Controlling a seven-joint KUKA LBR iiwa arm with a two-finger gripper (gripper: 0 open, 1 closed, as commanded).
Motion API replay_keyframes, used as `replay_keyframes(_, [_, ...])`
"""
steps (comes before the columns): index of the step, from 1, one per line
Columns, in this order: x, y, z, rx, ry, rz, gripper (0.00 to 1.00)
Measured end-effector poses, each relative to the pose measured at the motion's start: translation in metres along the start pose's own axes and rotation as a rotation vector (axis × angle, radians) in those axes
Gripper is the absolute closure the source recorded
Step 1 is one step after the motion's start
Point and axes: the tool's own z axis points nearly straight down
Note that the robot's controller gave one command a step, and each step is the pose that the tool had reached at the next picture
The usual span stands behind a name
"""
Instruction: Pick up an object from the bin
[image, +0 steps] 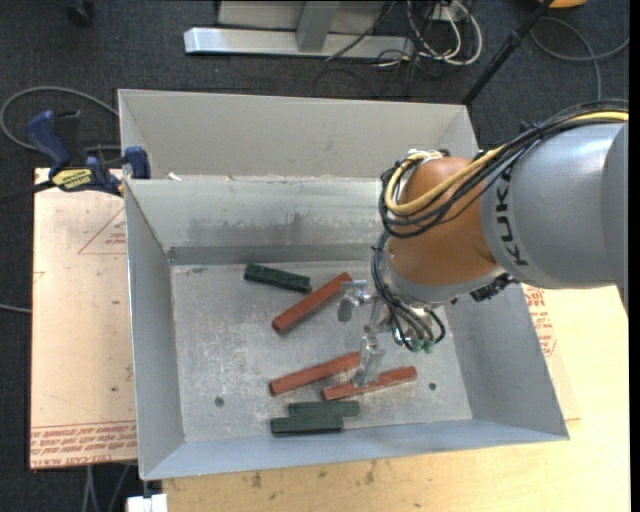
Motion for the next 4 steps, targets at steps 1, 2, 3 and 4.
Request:
replay_keyframes(1, [0.017, 0.021, 0.063, 0.001, -0.004, -0.150, 0.00])
replay_keyframes(2, [0.033, 0.033, 0.030, 0.000, -0.008, -0.035, 0.00])
replay_keyframes(3, [0.031, 0.047, 0.031, -0.001, -0.009, 0.024, 0.00])
replay_keyframes(4, [0.033, 0.071, 0.062, 0.001, -0.005, -0.036, 0.00])
